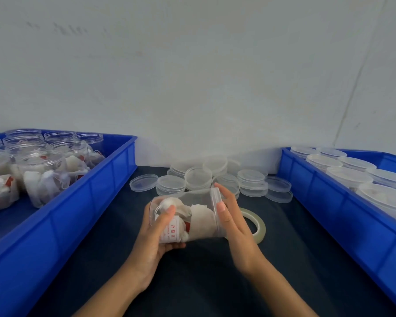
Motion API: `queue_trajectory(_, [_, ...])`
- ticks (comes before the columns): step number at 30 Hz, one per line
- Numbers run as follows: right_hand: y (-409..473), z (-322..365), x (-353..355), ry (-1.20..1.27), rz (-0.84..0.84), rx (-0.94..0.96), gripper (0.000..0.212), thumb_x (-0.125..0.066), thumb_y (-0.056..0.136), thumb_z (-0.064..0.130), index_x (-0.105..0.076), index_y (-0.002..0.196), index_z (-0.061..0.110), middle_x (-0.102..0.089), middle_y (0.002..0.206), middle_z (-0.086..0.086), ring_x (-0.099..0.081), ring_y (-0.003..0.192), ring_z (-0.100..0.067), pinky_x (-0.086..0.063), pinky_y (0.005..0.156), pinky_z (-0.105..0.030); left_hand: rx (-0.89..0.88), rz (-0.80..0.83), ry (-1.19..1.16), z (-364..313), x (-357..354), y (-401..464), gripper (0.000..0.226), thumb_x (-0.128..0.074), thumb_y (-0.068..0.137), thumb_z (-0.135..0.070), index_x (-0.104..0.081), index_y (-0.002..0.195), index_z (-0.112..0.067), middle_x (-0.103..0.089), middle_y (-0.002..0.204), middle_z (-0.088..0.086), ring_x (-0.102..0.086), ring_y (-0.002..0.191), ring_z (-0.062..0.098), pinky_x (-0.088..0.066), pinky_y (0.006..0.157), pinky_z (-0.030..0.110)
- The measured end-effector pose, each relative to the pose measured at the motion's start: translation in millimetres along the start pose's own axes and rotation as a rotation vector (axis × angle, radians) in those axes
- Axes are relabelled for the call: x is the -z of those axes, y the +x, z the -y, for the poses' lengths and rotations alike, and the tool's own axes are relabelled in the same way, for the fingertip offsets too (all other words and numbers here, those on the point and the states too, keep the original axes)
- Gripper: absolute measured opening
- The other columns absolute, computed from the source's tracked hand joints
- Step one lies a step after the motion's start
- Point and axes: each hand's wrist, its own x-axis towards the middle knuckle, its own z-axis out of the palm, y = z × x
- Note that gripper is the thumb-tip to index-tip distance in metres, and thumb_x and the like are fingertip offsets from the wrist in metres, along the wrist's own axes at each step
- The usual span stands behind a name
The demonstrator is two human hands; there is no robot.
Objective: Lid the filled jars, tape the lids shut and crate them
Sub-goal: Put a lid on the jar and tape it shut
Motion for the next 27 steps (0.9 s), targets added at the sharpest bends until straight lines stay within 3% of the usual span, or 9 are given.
queue_trajectory(2, [0,0,-2,-0.06,0.003,0.015,0.059,-0.029,0.087,0.071,-0.029,0.141,0.047,-0.037,0.142,0.029,-0.031,0.134,0.009,-0.03,0.115,-0.03,-0.009,0.002,0.05,-1,1,0,0.053,-0.066,0.072,-0.051,-0.053,0.118,-0.028,-0.07,0.098,0.005,-0.069,0.074,0.018,-0.055,0.058,0.03])
queue_trajectory(6, [5,3,-3,-0.129,0.008,-0.017,0.072,-0.024,0.082,0.077,-0.03,0.143,0.038,-0.043,0.139,0.014,-0.042,0.13,-0.006,-0.038,0.109,-0.043,-0.034,-0.027,0.094,-4,5,2,0.055,-0.07,0.074,-0.057,-0.052,0.12,-0.033,-0.064,0.111,0.005,-0.069,0.089,0.022,-0.056,0.062,0.032])
queue_trajectory(8, [6,5,-4,-0.15,-0.029,0.0,0.065,-0.024,0.082,0.075,-0.036,0.135,0.039,-0.05,0.129,0.012,-0.049,0.119,-0.005,-0.042,0.103,-0.04,-0.046,0.002,0.132,-4,6,3,0.056,-0.072,0.073,-0.06,-0.051,0.12,-0.038,-0.063,0.113,-0.002,-0.069,0.096,0.017,-0.057,0.066,0.029])
queue_trajectory(11, [5,10,2,-0.155,-0.138,0.021,0.046,-0.028,0.076,0.077,-0.041,0.113,0.053,-0.056,0.113,0.01,-0.055,0.1,-0.002,-0.048,0.084,-0.03,-0.104,0.116,0.326,-5,11,6,0.074,-0.074,0.056,-0.057,-0.045,0.123,-0.041,-0.061,0.111,-0.015,-0.065,0.099,0.002,-0.054,0.07,0.018])
queue_trajectory(13, [5,12,8,-0.197,-0.17,0.032,0.044,-0.03,0.074,0.078,-0.041,0.112,0.06,-0.054,0.116,0.014,-0.055,0.1,0.002,-0.048,0.08,-0.027,-0.147,0.166,0.488,-3,16,10,0.089,-0.084,0.045,-0.05,-0.044,0.123,-0.036,-0.063,0.111,-0.016,-0.064,0.1,0.003,-0.053,0.076,0.019])
queue_trajectory(15, [3,15,10,-0.254,-0.178,0.057,0.046,-0.031,0.075,0.078,-0.043,0.115,0.059,-0.053,0.114,0.017,-0.056,0.098,0.001,-0.052,0.079,-0.032,-0.178,0.169,0.619,-1,19,10,0.096,-0.09,0.038,-0.049,-0.043,0.12,-0.035,-0.063,0.111,-0.022,-0.065,0.1,0.004,-0.053,0.079,0.019])
queue_trajectory(20, [6,17,10,-0.364,-0.164,0.07,0.053,-0.02,0.074,0.082,-0.038,0.117,0.058,-0.05,0.113,0.021,-0.049,0.095,0.013,-0.045,0.072,-0.024,-0.217,0.1,0.718,4,22,12,0.093,-0.089,0.035,-0.057,-0.045,0.116,-0.043,-0.063,0.108,-0.025,-0.065,0.097,0.002,-0.053,0.078,0.024])
queue_trajectory(23, [7,17,8,-0.391,-0.116,0.065,0.054,-0.021,0.074,0.081,-0.035,0.119,0.055,-0.045,0.116,0.02,-0.048,0.096,0.01,-0.049,0.079,-0.027,-0.239,0.013,0.874,5,24,13,0.089,-0.089,0.035,-0.059,-0.045,0.112,-0.049,-0.062,0.104,-0.022,-0.06,0.097,0.0,-0.048,0.078,0.02])
queue_trajectory(27, [11,22,6,-0.45,-0.064,0.156,0.065,-0.028,0.073,0.087,-0.026,0.131,0.056,-0.038,0.122,0.028,-0.047,0.109,0.006,-0.044,0.085,-0.016,-0.328,-0.111,1.025,5,20,13,0.09,-0.084,0.037,-0.066,-0.047,0.115,-0.043,-0.057,0.103,-0.023,-0.055,0.097,0.001,-0.05,0.082,0.028])
